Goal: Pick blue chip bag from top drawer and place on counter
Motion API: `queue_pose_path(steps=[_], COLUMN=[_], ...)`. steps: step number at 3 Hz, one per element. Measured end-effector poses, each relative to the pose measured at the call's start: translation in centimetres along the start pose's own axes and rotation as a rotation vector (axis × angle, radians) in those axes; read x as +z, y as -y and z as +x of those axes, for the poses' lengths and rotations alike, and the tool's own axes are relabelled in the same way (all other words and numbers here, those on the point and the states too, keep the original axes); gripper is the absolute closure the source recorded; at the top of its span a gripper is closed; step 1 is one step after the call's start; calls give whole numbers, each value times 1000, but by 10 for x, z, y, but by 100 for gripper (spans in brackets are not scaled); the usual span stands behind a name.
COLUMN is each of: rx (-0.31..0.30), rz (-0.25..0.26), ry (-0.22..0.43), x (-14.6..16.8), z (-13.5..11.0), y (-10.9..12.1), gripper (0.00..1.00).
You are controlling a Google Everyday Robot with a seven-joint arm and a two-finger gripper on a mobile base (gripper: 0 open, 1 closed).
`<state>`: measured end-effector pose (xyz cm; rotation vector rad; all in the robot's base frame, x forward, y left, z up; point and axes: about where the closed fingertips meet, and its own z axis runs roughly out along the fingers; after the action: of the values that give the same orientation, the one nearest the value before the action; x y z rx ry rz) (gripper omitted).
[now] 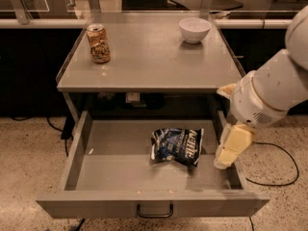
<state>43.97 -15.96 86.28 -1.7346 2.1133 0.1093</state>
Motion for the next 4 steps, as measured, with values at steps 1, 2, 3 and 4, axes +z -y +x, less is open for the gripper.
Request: queue_pose_path(steps=[1, 2, 3, 4], rx=[-5, -17, -33, -48], rz=[-33, -92, -134, -162], ry=[55, 105, 132, 137], x=[42, 99, 154, 224], z=[-4, 4, 23, 36], y=[-1, -4, -2, 7], gripper=[0, 0, 0, 0])
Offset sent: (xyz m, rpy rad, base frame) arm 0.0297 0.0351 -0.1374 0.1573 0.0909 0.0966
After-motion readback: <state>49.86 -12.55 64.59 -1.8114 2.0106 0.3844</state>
